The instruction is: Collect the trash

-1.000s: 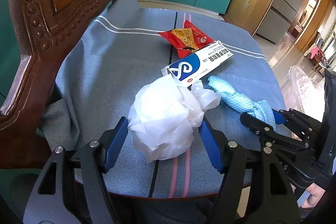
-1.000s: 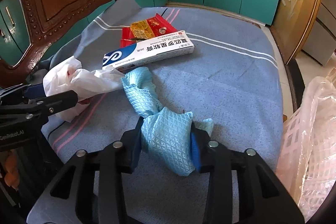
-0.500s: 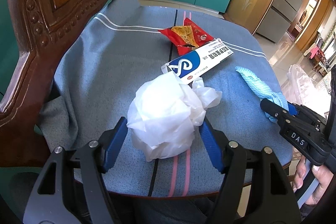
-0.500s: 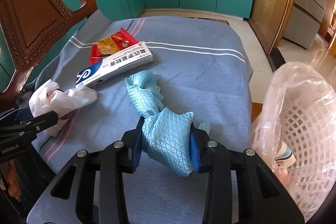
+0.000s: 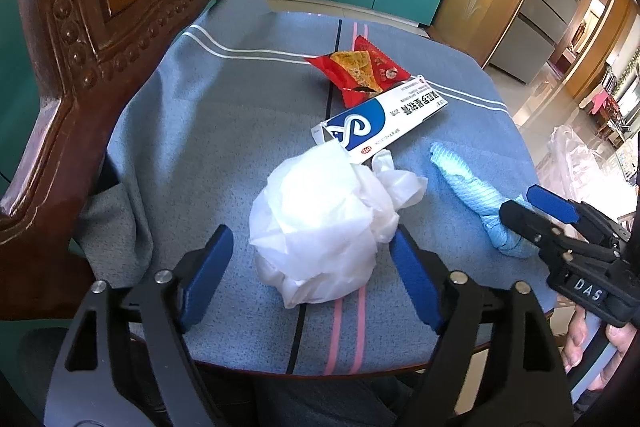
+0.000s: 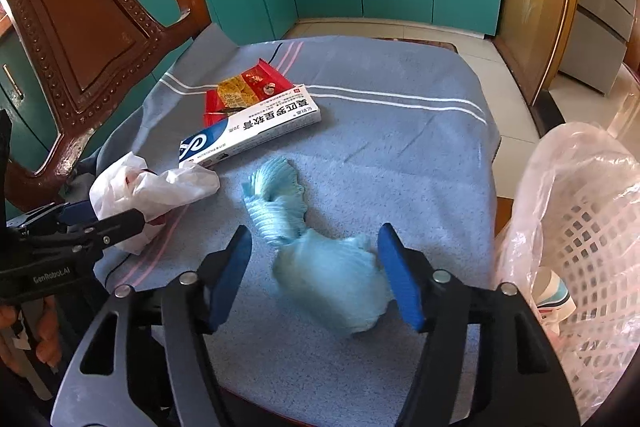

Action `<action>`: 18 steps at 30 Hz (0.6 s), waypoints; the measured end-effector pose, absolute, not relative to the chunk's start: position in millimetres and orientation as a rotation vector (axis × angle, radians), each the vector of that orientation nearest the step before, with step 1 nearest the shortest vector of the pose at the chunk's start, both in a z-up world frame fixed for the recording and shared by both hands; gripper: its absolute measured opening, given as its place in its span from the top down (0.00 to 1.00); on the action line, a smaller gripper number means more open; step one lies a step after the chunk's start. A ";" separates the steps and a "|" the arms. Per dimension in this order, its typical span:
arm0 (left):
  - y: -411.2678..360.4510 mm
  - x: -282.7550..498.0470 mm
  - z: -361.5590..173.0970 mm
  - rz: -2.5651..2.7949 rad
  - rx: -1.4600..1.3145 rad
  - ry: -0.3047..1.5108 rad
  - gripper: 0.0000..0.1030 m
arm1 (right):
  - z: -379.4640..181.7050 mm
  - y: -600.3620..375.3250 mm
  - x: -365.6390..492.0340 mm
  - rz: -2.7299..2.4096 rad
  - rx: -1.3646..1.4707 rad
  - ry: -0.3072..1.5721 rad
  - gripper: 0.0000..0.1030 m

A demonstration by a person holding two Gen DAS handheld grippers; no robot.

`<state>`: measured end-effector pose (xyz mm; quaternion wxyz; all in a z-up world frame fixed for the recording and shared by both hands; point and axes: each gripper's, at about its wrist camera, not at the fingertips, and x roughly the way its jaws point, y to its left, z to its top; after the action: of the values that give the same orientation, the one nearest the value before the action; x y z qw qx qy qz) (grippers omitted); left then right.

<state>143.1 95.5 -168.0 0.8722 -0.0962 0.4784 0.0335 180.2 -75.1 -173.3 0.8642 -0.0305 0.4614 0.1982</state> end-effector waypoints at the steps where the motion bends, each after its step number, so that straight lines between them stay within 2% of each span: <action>1: 95.8 144.0 -167.5 0.069 -0.202 0.998 0.20 | -174.4 -72.8 180.6 0.412 -0.075 0.969 0.36; 4: 96.4 148.0 -165.7 0.060 -0.212 0.996 0.17 | -180.7 -66.2 182.7 0.402 -0.114 0.984 0.34; 6: 94.7 151.0 -165.0 0.031 -0.229 0.999 0.11 | -185.6 -64.3 184.1 0.398 -0.124 0.995 0.34; 14: 86.3 160.9 -173.0 -0.006 -0.224 1.011 0.11 | -193.7 -62.8 187.7 0.374 -0.151 1.031 0.30; 17: 83.8 161.8 -179.2 -0.006 -0.186 1.035 0.32 | -195.9 -63.7 187.4 0.355 -0.171 1.033 0.30; 18: 83.6 162.2 -181.9 0.003 -0.170 1.043 0.37 | -196.8 -63.4 187.4 0.353 -0.170 1.035 0.30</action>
<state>162.2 83.6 -181.9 0.8637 -0.0809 0.4974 0.0016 187.4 -63.4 -196.8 0.8507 -0.0808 0.4916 0.1678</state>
